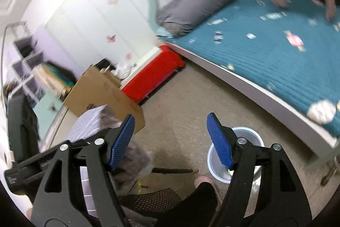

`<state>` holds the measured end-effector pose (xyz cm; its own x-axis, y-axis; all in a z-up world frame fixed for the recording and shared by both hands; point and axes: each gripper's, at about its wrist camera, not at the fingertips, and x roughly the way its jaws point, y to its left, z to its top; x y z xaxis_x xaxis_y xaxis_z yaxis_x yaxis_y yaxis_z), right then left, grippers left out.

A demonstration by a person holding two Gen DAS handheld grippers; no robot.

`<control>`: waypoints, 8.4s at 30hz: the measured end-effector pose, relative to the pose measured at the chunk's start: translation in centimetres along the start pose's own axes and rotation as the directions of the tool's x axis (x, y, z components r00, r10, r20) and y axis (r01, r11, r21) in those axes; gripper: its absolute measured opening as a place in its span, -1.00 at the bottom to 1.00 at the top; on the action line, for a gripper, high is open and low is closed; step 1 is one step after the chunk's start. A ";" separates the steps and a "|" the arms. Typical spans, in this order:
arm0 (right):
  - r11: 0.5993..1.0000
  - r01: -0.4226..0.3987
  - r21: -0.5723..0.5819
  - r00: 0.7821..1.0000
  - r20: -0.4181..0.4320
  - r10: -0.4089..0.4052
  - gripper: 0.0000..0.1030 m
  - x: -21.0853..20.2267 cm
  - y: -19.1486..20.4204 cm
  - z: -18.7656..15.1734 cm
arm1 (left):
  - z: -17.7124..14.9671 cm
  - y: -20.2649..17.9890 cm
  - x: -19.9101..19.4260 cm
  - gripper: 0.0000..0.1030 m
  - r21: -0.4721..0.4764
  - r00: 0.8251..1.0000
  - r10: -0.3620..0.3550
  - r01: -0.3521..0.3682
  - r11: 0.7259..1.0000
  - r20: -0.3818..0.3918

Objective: Collect trash

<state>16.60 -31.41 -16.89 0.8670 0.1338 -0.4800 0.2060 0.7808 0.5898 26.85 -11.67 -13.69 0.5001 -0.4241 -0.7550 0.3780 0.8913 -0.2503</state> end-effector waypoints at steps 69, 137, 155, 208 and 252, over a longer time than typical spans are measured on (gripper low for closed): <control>0.684 -0.319 -0.656 0.866 -0.495 -0.070 -0.29 30.8 46.3 -16.1 | 2.6 44.7 -18.4 -0.65 -0.330 0.734 0.678 -0.632 0.701 0.036; 0.983 0.180 0.044 0.953 -0.256 -0.163 0.28 10.4 -12.9 -4.3 | -4.8 -2.8 16.2 -0.64 0.291 0.924 0.303 -0.231 0.928 -0.233; 0.961 0.269 0.071 0.962 -0.071 -0.264 0.34 5.6 -13.8 -3.8 | -4.0 -6.1 18.1 -0.58 0.325 0.941 0.247 -0.165 0.931 -0.230; 0.904 0.029 -0.426 0.971 0.229 0.076 0.74 -20.1 11.4 -6.2 | -10.4 -3.7 -27.0 0.89 0.059 0.788 0.347 -0.434 0.899 0.509; 0.873 0.072 -0.482 0.948 0.306 0.091 0.81 -24.8 11.5 -8.6 | -14.6 -5.8 -30.9 0.89 0.052 0.740 0.331 -0.442 0.895 0.585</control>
<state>-6.41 -20.52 -3.75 0.9792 0.0111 -0.2027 0.0235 0.9856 0.1675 -2.16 -1.39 2.18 0.9511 -0.1123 -0.2876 0.1582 0.9772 0.1414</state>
